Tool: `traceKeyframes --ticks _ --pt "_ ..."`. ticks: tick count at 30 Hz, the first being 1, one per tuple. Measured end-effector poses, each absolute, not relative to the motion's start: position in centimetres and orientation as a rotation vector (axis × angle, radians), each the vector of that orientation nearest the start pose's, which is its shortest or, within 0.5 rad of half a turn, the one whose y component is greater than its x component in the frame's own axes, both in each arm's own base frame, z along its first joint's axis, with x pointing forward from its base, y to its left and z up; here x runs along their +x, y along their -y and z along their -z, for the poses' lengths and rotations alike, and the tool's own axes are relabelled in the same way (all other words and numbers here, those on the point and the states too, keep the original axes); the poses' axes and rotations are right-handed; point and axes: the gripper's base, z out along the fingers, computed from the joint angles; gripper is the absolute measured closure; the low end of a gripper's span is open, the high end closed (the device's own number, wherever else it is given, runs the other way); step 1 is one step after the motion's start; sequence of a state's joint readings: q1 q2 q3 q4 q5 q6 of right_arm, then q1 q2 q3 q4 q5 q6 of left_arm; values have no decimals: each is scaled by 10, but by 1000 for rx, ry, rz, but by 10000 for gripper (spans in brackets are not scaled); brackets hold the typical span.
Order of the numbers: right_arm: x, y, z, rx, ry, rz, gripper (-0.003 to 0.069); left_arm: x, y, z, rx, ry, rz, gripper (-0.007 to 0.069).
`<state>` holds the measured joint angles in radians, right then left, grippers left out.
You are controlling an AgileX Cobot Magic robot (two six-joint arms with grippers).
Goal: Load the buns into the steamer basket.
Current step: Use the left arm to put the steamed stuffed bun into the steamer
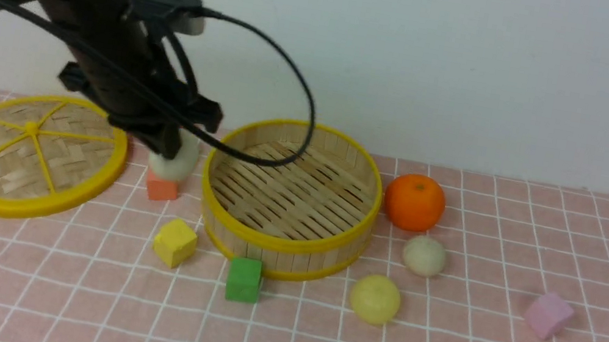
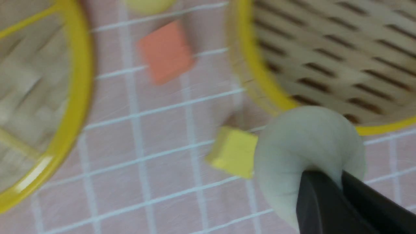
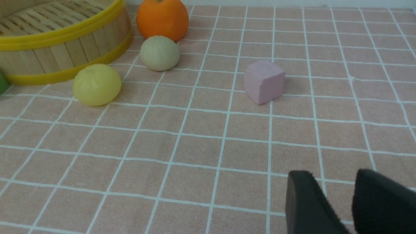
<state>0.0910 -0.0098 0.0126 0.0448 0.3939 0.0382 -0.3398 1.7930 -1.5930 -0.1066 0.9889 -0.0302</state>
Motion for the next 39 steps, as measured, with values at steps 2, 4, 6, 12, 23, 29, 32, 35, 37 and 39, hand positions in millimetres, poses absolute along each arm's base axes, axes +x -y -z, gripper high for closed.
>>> traceKeyframes --ticks 2,4,6,12,23,29,32,35,37,39 --pt "52 -6 -174 -23 -1882 -133 419 369 170 -299 489 -2648 293 631" --pt "52 -6 -174 -23 -1882 -133 419 376 199 -290 562 -2648 312 631" --pt "52 -6 -174 -23 -1882 -132 419 382 210 -287 581 -2644 312 631" --pt "52 -6 -174 -23 -1882 -132 419 413 226 -257 623 -2729 147 631" --pt "52 -6 -174 -23 -1882 -133 419 445 208 -221 554 -2766 22 629" --pt "52 -6 -174 -23 -1882 -133 419 447 207 -216 555 -2763 12 580" --pt "52 -6 -174 -23 -1882 -133 419 447 207 -215 555 -2764 11 519" --pt "52 -6 -174 -23 -1882 -133 419 446 207 -219 555 -2768 7 409" --pt "52 -6 -174 -23 -1882 -133 419 443 205 -229 552 -2764 8 358" --pt "52 -6 -174 -23 -1882 -133 419 438 203 -248 544 -2738 18 309"
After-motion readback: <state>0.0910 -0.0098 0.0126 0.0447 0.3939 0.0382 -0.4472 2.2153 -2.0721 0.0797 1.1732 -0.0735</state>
